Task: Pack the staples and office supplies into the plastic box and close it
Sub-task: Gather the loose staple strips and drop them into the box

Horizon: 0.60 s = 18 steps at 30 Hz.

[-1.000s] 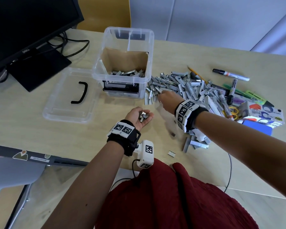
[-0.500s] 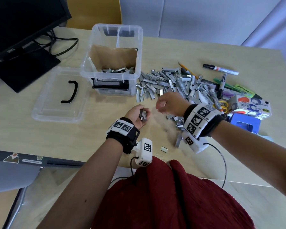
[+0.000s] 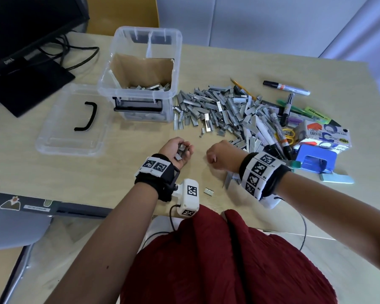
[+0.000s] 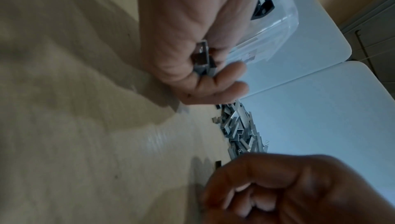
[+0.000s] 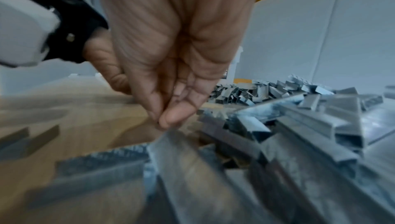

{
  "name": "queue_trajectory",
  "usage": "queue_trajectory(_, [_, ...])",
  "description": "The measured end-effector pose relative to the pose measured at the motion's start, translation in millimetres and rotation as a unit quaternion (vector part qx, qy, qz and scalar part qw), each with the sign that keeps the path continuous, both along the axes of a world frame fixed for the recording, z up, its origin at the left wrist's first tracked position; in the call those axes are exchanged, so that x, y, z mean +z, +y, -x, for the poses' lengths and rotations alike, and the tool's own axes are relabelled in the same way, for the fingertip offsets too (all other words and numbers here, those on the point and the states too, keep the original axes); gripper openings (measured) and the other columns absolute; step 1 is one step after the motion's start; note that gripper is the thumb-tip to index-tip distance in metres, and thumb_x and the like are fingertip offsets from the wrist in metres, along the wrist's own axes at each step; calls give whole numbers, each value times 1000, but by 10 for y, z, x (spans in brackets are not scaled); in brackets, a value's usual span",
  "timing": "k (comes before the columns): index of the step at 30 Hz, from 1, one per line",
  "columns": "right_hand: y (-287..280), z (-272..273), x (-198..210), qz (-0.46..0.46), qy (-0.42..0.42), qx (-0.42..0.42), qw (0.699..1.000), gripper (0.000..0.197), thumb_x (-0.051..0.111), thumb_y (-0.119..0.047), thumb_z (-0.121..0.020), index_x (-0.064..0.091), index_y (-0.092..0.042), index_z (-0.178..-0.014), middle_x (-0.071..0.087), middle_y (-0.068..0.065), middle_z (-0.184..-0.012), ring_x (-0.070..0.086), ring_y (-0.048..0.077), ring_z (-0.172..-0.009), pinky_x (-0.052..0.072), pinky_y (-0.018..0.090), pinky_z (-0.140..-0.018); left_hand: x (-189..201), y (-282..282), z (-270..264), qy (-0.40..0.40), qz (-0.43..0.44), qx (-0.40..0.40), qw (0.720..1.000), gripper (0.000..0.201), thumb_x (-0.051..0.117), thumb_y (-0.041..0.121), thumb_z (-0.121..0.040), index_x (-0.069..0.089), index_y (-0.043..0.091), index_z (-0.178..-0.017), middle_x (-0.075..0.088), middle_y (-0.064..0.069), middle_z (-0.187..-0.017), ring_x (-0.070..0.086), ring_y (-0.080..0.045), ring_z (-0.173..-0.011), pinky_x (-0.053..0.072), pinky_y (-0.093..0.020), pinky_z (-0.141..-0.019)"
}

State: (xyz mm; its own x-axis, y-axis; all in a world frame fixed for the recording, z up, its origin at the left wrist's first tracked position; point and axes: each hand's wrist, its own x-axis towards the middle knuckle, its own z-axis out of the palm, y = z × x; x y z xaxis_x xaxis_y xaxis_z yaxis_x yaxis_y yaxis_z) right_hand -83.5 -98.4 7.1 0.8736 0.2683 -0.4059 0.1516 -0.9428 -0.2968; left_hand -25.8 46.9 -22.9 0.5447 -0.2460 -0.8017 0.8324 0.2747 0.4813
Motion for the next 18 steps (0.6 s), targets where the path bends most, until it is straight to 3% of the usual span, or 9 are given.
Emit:
queue_trajectory(2, [10, -53, 100, -75, -25, -65, 995, 14, 56, -7, -87, 67, -5, -96, 67, 4, -100, 59, 17, -97, 37, 29, -104, 0, -24, 21, -6, 4, 14, 1000, 33, 38, 16, -98, 47, 6, -68, 57, -7, -43, 56, -12, -35, 45, -14, -36])
queue_trajectory(3, [34, -76, 156, -118, -34, -93, 988, 12, 58, -8, -87, 67, -4, -94, 67, 3, -98, 59, 15, -93, 37, 25, -102, -1, -43, 28, -11, 4, 19, 1000, 32, 38, 15, -98, 47, 5, -68, 57, -6, -43, 57, -12, -38, 48, -16, -39])
queue_trajectory(7, [181, -187, 323, -238, -53, -131, 961, 6, 64, -4, -82, 68, -3, -86, 62, 1, -79, 54, 5, -67, 43, 8, -70, 1, -123, 52, -25, 6, 28, 999, 25, 42, 7, -95, 49, 4, -71, 54, -5, -54, 53, -14, -59, 53, -24, -53])
queue_trajectory(9, [206, -272, 341, -241, -56, -113, 962, 6, 63, -3, -82, 68, -4, -86, 61, 0, -78, 51, -6, -59, 41, 3, -63, 14, -141, 59, -31, 15, 13, 999, 24, 45, 10, -96, 53, 4, -75, 59, -6, -60, 59, -14, -55, 53, -22, -52])
queue_trajectory(10, [196, -319, 345, -241, -61, -112, 962, 7, 63, -3, -83, 68, -3, -87, 62, 1, -79, 51, -7, -58, 42, 4, -66, 13, -139, 57, -22, 21, 17, 999, 26, 45, 13, -97, 53, 4, -74, 60, -7, -57, 60, -13, -48, 52, -20, -47])
queue_trajectory(13, [113, -491, 282, -195, -99, -130, 967, 14, 57, 0, -84, 68, -3, -92, 64, 5, -85, 54, 5, -72, 43, 21, -86, -28, -97, 32, -8, 19, 31, 999, 36, 40, 19, -99, 50, 4, -68, 56, -6, -49, 54, -11, -35, 45, -14, -36])
queue_trajectory(15, [36, -605, 173, -121, -107, -127, 979, 20, 54, 0, -85, 67, -3, -99, 66, 9, -100, 58, 18, -91, 44, 28, -94, -58, -60, 19, -14, 16, 30, 999, 37, 37, 20, -99, 48, 6, -66, 53, -5, -43, 49, -10, -32, 40, -13, -34])
queue_trajectory(18, [-1, -662, 41, -29, -76, -88, 993, 25, 53, -6, -88, 64, -6, -110, 61, 11, -117, 55, 25, -108, 44, 33, -96, -69, -10, 10, -20, 11, 32, 999, 36, 34, 19, -98, 46, 7, -66, 49, -4, -40, 44, -10, -30, 37, -11, -32])
